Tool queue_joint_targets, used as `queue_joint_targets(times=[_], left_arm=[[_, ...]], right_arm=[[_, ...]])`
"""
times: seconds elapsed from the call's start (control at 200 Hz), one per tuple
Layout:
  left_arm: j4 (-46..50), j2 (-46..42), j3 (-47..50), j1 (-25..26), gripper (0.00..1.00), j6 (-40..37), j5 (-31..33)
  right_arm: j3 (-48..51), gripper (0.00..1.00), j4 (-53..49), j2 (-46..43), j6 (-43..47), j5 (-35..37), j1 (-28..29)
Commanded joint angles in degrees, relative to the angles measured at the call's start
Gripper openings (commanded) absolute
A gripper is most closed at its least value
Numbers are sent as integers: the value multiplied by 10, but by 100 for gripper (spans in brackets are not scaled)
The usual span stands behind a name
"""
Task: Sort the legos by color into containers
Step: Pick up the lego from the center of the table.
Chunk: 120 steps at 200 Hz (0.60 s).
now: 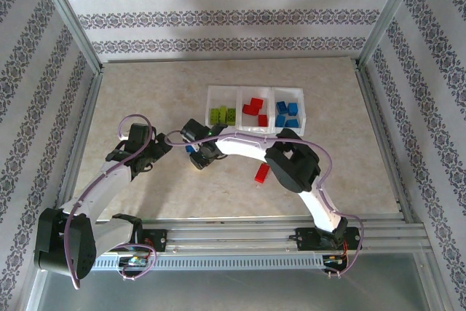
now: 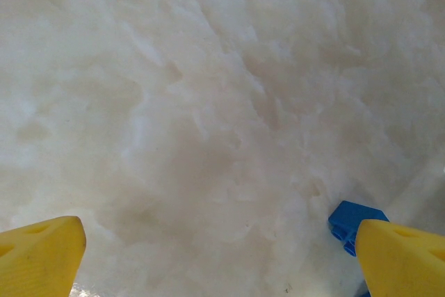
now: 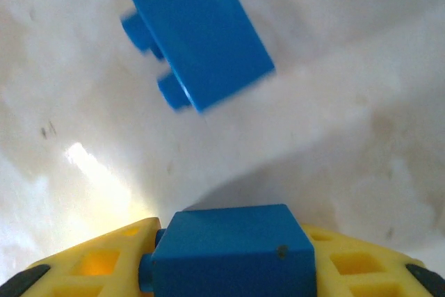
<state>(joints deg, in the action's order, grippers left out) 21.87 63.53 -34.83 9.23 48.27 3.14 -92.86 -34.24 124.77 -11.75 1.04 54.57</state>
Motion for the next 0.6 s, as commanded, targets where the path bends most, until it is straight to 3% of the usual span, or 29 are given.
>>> queue_joint_targets(times=[0.0,0.345,0.595], left_arm=[[17,-14,6,-10,100,-4,-1],[20,-23,8,-11,100,-2,0],[16,-21,7,-11,100,-2,-4]], right_arm=[[31,30,-32,-47,-26,16,-9],[134,27,-27,-207,-55,67,-73],[174,27,-24,-305,-59,92,-175]])
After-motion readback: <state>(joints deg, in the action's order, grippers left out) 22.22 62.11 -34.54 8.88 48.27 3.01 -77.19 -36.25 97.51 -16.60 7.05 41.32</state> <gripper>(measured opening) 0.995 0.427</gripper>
